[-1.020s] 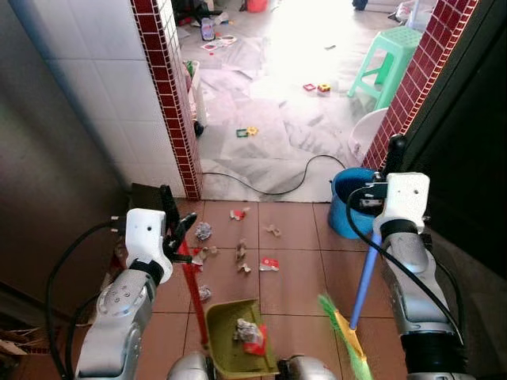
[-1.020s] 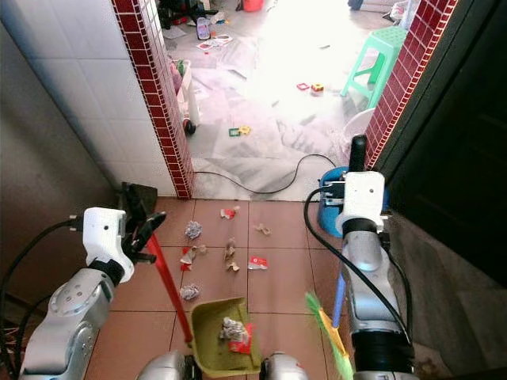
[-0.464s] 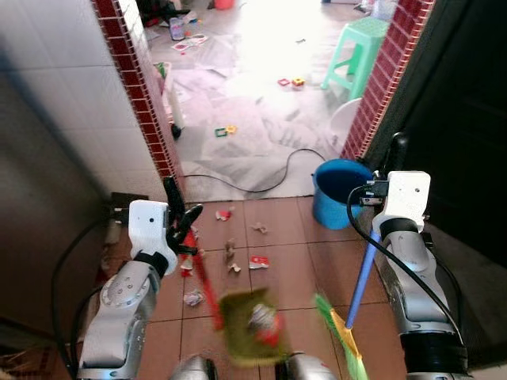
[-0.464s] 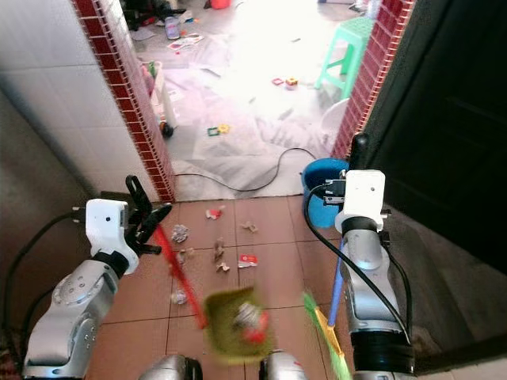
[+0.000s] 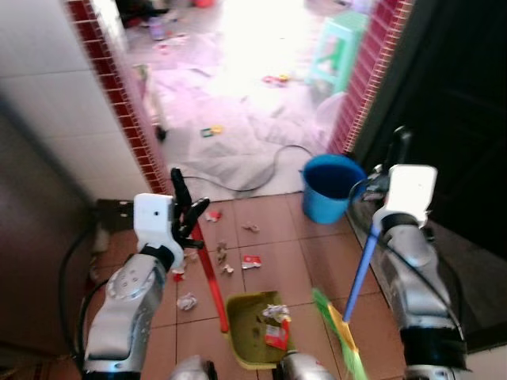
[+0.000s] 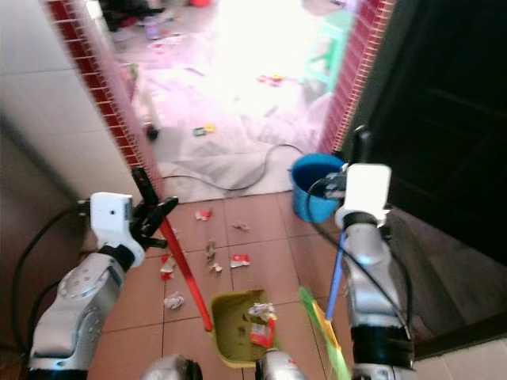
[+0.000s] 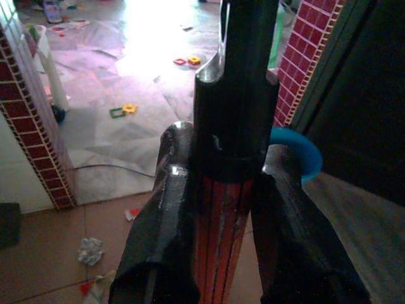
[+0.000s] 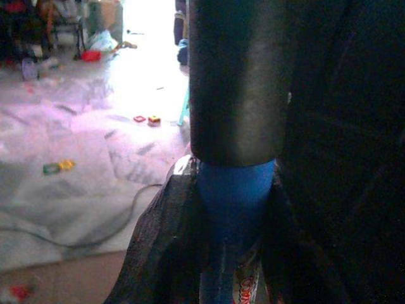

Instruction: Sweep floor

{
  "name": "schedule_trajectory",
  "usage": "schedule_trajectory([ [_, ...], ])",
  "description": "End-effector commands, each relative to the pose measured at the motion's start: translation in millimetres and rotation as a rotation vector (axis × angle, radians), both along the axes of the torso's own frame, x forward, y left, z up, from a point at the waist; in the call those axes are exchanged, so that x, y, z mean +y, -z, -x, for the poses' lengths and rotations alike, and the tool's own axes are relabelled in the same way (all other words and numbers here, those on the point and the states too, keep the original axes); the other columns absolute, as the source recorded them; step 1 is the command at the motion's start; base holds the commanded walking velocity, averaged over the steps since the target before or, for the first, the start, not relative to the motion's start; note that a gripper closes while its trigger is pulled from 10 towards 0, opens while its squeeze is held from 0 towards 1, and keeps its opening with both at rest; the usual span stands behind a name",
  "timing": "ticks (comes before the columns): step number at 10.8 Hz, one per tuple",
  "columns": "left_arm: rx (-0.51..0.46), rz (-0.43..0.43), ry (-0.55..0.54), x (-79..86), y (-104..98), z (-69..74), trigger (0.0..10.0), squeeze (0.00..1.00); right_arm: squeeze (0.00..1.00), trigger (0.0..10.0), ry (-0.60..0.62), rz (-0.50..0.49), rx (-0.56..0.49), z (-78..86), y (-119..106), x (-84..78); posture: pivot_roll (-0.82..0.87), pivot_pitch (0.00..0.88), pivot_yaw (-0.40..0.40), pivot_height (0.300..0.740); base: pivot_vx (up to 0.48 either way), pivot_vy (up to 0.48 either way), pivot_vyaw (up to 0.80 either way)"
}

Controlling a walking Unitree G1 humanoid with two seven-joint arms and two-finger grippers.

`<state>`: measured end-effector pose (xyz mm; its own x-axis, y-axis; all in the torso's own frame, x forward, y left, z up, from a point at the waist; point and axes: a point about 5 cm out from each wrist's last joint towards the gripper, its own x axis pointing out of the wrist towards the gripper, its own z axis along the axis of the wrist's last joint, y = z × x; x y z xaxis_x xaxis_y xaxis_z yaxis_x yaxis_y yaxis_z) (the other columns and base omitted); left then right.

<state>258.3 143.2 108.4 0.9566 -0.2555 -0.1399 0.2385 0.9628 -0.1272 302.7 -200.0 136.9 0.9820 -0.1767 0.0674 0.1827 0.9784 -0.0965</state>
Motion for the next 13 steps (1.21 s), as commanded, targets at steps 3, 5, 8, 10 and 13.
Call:
schedule_trajectory([
  [3, -0.020, -0.006, 0.020, -7.9, -1.5, -3.3, 10.0, 0.00, 0.00, 10.0, -0.066, -0.255, -0.081, -14.4, -31.0, 17.0, -0.07, 0.074, 0.048, 0.740, 0.000, 0.000, 0.00],
  [5, -0.010, -0.023, -0.006, -7.5, 1.4, -6.7, 10.0, 0.00, 0.00, 10.0, -0.100, -0.312, -0.068, -18.2, -35.8, 20.3, -0.08, 0.073, 0.043, 0.740, 0.000, 0.000, 0.00],
  [8, -0.017, -0.036, -0.049, -6.6, 2.7, -11.3, 10.0, 0.00, 0.00, 10.0, -0.135, -0.350, -0.042, -21.4, -39.2, 25.7, -0.09, 0.071, 0.036, 0.740, 0.000, 0.000, 0.00],
  [10, -0.019, -0.040, -0.115, -1.7, 4.2, -15.5, 10.0, 0.00, 0.00, 10.0, -0.146, -0.385, -0.023, -22.4, -40.2, 28.1, -0.09, 0.070, 0.035, 0.740, 0.000, 0.000, 0.00],
  [13, -0.045, -0.024, -0.165, 1.5, -0.4, -26.5, 10.0, 0.00, 0.00, 10.0, -0.146, -0.497, 0.008, -27.4, -42.9, 29.0, -0.09, 0.070, 0.034, 0.740, 0.000, 0.000, 0.00],
])
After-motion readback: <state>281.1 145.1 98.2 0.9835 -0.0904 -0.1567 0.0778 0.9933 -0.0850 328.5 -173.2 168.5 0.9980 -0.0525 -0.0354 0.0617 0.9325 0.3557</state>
